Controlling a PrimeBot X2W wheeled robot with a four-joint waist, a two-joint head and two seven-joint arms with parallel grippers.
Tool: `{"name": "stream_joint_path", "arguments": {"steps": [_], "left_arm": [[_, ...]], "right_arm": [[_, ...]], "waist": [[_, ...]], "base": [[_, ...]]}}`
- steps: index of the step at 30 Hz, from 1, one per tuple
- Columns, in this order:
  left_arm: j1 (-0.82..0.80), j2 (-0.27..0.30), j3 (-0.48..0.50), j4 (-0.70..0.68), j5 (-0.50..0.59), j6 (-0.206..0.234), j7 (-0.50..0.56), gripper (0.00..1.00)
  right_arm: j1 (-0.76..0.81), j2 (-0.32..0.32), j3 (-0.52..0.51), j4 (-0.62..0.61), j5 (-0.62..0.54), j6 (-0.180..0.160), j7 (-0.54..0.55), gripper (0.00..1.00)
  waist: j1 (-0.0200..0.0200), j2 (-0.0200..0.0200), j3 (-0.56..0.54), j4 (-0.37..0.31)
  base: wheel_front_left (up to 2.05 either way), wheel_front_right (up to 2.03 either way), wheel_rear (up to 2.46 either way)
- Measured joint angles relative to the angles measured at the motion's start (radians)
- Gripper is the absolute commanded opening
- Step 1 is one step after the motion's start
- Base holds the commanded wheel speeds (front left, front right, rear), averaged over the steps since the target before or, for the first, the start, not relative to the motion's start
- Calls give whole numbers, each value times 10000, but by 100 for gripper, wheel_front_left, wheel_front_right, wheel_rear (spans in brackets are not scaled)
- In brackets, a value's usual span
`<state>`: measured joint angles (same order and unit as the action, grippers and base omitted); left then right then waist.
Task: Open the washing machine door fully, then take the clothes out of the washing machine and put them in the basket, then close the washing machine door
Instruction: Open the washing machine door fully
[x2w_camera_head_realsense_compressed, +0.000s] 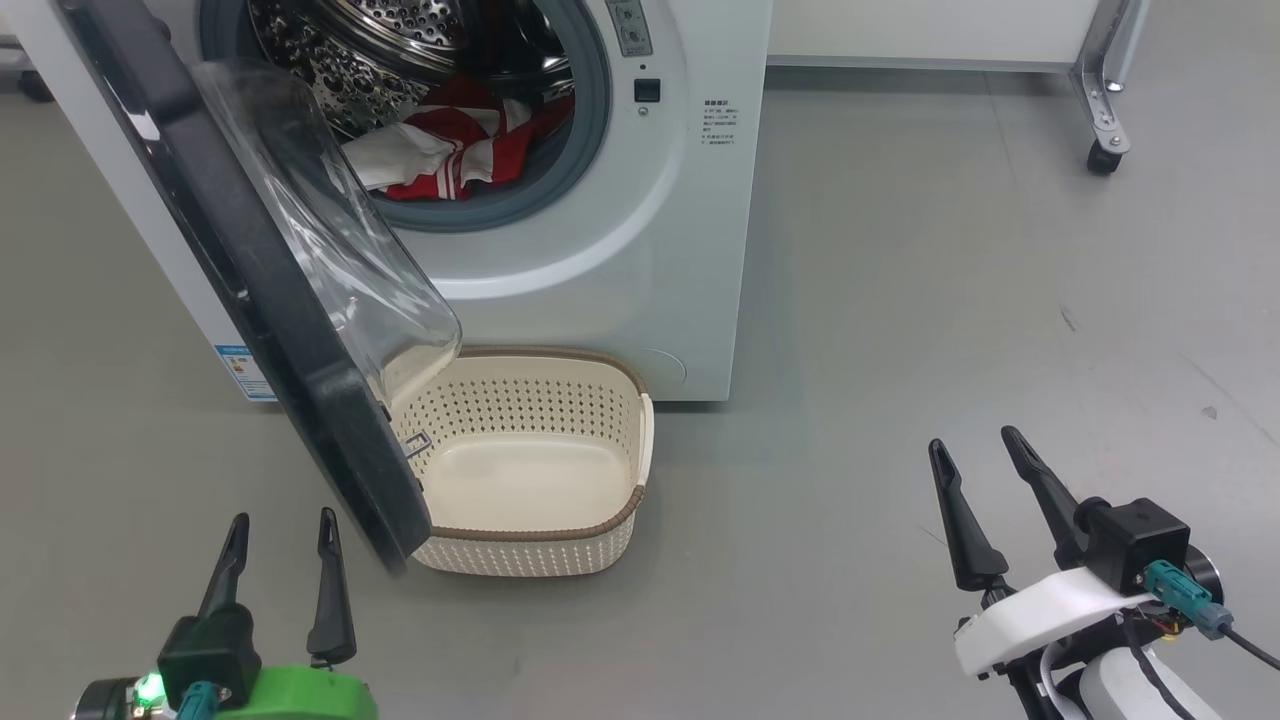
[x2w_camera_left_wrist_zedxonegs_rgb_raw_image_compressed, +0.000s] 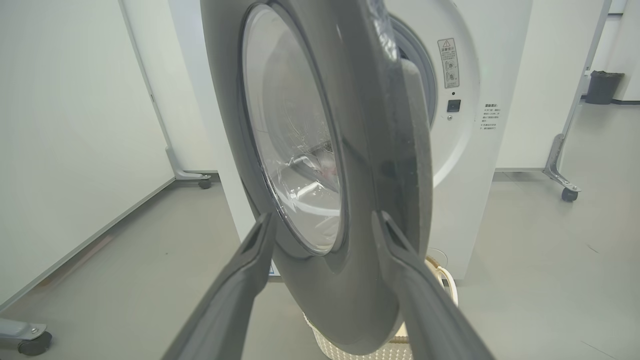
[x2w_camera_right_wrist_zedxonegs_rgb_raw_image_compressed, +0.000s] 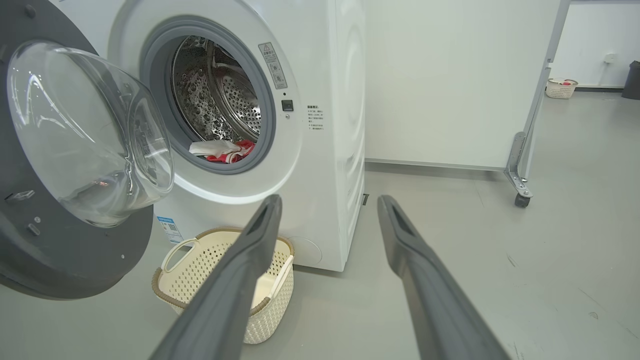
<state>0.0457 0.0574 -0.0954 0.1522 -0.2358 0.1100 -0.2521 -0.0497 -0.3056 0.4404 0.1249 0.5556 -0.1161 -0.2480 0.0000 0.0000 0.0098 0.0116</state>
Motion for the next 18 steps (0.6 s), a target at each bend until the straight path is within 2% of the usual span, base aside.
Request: {"name": "stream_joint_path", "arguments": {"steps": [11, 12, 13, 14, 18], "left_arm": [[1, -33, 12, 0, 2, -21, 0, 100], [1, -33, 15, 2, 2, -21, 0, 80], [1, -35, 15, 4, 2, -21, 0, 21], [1, -35, 15, 6, 2, -23, 0, 0], [1, -40, 17, 6, 50, -113, 0, 0]], "right_arm": [[99, 94, -82, -52, -119, 0, 0, 100], [112, 104, -92, -54, -127, 0, 0, 100], [122, 117, -104, -54, -127, 2, 0, 100], [128, 128, -111, -58, -127, 2, 0, 100], [137, 182, -163, -65, -128, 2, 0, 100]], "waist": [[0, 0, 78, 30], [0, 0, 85, 32], [0, 0, 90, 34], [0, 0, 94, 36], [0, 0, 101, 47]], "base": [[0, 0, 0], [0, 0, 0], [0, 0, 0], [0, 0, 0], [0, 0, 0]]}}
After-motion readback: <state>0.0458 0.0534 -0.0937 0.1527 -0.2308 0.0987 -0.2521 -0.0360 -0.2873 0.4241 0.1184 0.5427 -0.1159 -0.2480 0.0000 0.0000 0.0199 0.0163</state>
